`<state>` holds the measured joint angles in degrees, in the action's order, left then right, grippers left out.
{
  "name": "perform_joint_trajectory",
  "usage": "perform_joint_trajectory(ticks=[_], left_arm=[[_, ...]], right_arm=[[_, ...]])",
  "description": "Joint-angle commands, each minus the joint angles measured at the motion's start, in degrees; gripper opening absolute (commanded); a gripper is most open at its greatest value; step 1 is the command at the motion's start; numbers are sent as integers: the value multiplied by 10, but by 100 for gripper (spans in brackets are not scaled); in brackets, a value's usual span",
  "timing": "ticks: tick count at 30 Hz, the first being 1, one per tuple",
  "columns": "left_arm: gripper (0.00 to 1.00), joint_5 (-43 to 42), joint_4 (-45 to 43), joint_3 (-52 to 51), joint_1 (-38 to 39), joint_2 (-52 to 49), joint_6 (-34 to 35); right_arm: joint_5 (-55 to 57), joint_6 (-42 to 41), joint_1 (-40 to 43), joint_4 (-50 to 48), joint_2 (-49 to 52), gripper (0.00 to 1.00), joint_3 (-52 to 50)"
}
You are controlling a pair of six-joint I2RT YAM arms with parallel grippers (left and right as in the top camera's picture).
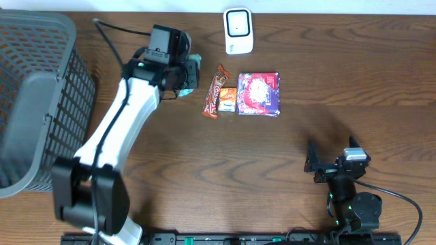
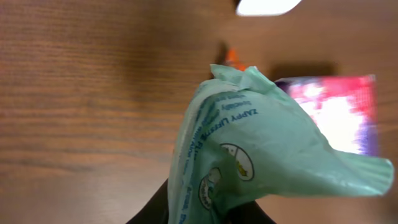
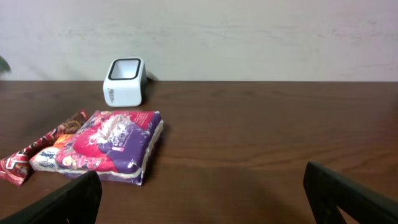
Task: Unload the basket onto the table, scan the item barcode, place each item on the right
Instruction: 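Carry the green wipes pack out and drop it left of the snack bar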
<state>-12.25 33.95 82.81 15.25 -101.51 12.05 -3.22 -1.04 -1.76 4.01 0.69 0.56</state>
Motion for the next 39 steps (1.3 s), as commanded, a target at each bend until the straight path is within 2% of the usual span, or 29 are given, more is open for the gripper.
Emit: perform_joint_trajectory(ticks=[1,9,12,13,17,18,20,26,29,33,35,39], left_arm=[[22,31,-16,7,0,-39,-56],[22,24,-57,7,0,-108,-54],[24,22,-60,7,1,-128,-12],[33,22,-59,7,2,-139,6],[47,21,-60,7,4,-140,6],[56,0,-61,7,4,-135,5],[62,-21,-62,7,3,-125,5],[74,-25,-63,8,1,-57,5],[82,-25,-61,8,-6,2,5],[86,-19,-46,8,-29,100,5],[98,-11,-28,8,-43,146,5],[98,-10,39,8,-71,220,5]], right_arm=[[-3,-8,4,1,-3,99,-2],[-3,-8,4,1,-4,99,-2],[-3,-8,4,1,-4,99,-2],[-3,-8,4,1,-4,99,-2],[-3,-8,4,1,-3,99,-2],[-3,-8,4,1,-4,99,-2],[-3,-8,4,1,-4,99,-2],[-3,-8,4,1,-4,99,-2],[-3,-8,4,1,-4,99,-2],[-3,-8,4,1,-4,99,-2],[-3,-8,4,0,-4,99,-2],[-3,-8,4,1,-4,99,-2]])
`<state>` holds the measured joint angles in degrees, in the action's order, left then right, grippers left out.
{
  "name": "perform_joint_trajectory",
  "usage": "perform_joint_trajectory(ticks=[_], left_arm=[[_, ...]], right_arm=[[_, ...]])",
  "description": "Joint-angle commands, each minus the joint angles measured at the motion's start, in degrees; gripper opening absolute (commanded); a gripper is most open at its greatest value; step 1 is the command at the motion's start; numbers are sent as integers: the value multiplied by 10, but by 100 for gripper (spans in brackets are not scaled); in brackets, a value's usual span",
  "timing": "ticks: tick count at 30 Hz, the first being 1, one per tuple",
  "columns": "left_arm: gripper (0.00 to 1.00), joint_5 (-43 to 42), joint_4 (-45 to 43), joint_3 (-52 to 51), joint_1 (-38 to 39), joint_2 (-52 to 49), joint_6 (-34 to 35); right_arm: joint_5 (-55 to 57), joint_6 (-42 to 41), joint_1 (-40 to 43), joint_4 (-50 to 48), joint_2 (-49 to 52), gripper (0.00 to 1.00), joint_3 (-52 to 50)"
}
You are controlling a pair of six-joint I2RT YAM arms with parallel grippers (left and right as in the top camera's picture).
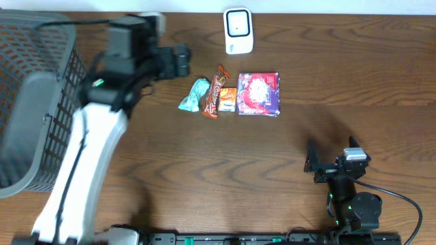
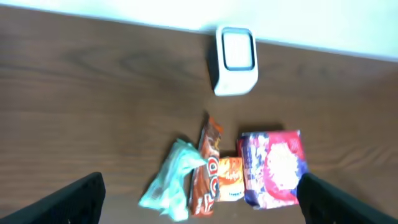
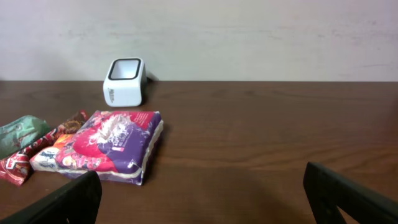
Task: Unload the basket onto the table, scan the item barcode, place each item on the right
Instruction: 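Carry the green wipes pack out and drop it left of the snack bar, then park the left gripper beside the basket and move the right gripper toward the purple pack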
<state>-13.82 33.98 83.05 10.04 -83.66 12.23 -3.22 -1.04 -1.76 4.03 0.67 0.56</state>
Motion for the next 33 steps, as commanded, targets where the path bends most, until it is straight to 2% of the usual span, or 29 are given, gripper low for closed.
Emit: perform_joint_trajectory(ticks=[1,4,7,13,17,33], left_arm=[[98,6,56,5,-24,53,3],[98,27,148,5,-36,88,3],[98,93,249,5,-36,92,3],[98,100,341,5,-36,86,3],[98,100,365,5,-36,86,3],[98,100,365,5,-36,86,3]], right_arm=[[-3,-8,4,0,-3,99,-2],[-3,-8,4,0,-3,99,-2],[-3,-8,4,0,-3,99,-2],[-3,-8,4,0,-3,99,-2],[-3,-8,4,0,-3,99,-2],[-2,-7,4,-13,-3,99,-2]])
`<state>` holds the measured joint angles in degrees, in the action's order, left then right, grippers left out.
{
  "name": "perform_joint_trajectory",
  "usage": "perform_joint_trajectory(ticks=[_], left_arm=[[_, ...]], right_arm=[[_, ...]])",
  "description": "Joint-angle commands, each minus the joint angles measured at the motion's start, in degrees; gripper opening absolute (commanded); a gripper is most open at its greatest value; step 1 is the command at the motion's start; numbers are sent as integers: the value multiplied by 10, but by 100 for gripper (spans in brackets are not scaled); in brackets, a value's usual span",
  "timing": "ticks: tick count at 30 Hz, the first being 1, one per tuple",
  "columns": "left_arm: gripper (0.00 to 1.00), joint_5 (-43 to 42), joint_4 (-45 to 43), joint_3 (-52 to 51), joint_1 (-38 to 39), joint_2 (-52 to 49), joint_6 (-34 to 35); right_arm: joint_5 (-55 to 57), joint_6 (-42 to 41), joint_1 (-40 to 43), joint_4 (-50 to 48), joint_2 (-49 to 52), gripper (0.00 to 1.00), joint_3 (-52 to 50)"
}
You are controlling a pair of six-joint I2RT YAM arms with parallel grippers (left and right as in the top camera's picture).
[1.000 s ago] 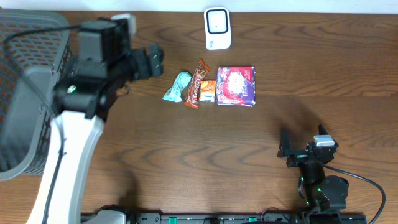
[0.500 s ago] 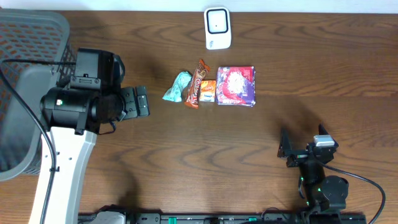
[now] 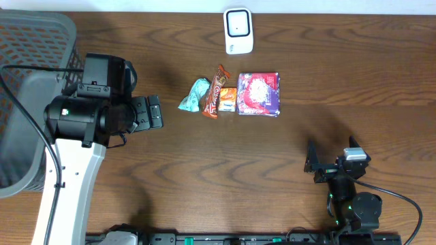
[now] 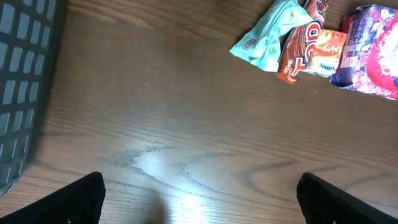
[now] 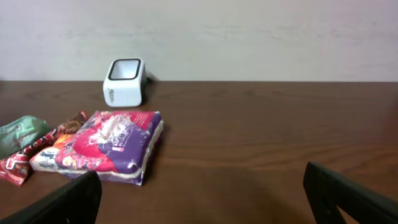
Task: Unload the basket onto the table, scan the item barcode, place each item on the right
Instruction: 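Park the left gripper beside the basket and move the right gripper toward the purple pack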
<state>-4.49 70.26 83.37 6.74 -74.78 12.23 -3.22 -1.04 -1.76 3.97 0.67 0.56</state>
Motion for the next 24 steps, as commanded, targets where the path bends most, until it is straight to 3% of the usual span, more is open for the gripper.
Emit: perform_joint_trajectory(ticks=[1,3,7,13,19,24], left_arm=[[98,7,2,2,-3,-2,3],[98,7,2,2,-3,-2,3],[98,7,2,2,-3,-2,3],[98,7,2,2,-3,-2,3],[98,7,2,2,-3,-2,3],[98,7,2,2,-3,-2,3]], right_arm=[[-14,-20,4,-27,-3,99,-2],[-72,-90,4,-54,-3,99,-2],[-356,-336,3,-46,-3,99,-2],[-379,-504,2,-126,-3,99,-2],[-380,-553,2,-274,-3,99,6],[-334,-502,2,-251,13,99,64]])
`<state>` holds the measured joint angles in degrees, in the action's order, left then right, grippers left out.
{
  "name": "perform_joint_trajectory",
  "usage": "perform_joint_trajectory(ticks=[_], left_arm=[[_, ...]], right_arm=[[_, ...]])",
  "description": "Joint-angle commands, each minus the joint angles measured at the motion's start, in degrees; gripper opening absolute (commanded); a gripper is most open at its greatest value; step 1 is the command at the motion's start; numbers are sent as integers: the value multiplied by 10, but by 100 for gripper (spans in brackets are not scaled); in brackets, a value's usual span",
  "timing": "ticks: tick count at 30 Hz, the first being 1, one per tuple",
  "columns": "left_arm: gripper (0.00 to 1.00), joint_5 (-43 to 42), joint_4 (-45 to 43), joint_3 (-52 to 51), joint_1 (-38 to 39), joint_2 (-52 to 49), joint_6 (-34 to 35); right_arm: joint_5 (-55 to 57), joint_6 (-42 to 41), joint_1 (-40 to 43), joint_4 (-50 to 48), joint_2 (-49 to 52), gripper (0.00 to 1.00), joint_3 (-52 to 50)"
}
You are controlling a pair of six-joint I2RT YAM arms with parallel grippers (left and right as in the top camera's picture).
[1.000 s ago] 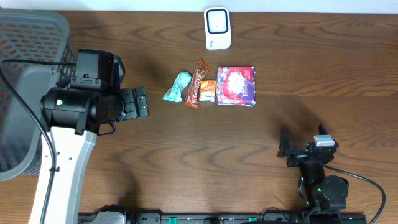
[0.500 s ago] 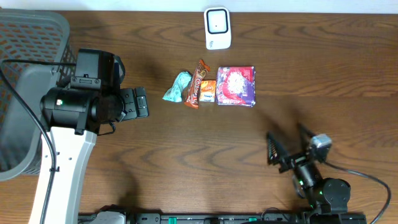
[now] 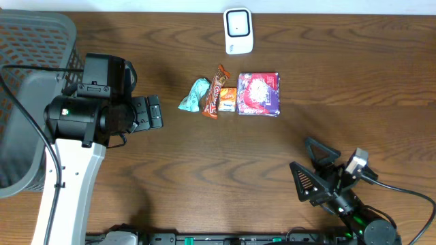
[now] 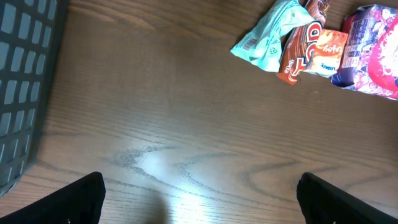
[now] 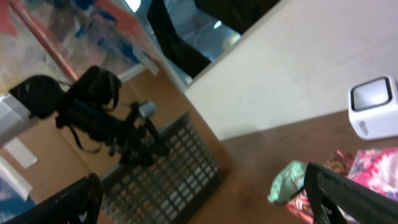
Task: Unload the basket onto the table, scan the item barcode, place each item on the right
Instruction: 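Park the left gripper beside the basket and move the right gripper toward the purple pack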
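Observation:
Four items lie in a row at mid-table: a mint-green packet, a brown chocolate bar, a small orange pack and a purple-pink pack. The white scanner stands behind them at the back edge. My left gripper hangs open left of the green packet, holding nothing. My right gripper is open and empty at the front right, tilted up and turned toward the items.
A large grey mesh basket fills the left end of the table, close behind the left arm. The table is dark brown wood.
My right arm has lifted off its resting pose and swung; its camera now looks across the table toward the basket and left arm. The left arm and all items have stayed put.
My left gripper was shut on the green packet just left of the chocolate bar. Then the packet lay on the table beside the bar and the gripper was open near the back. The left arm then stood further left and forward, and now the right arm has turned.

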<state>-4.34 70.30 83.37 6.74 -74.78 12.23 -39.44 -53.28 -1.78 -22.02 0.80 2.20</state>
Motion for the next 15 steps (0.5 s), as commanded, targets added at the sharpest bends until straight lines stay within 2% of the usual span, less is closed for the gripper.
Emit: perform_joint_trajectory(ticks=[1,4,6,15], left_arm=[[98,5,2,2,-3,-2,3],[98,5,2,2,-3,-2,3],[98,5,2,2,-3,-2,3],[98,5,2,2,-3,-2,3]], right_arm=[[35,49,2,29,24,99,69],[63,146,2,112,77,99,139],[96,218,2,201,144,99,207],[114,452,2,521,499,99,499]])
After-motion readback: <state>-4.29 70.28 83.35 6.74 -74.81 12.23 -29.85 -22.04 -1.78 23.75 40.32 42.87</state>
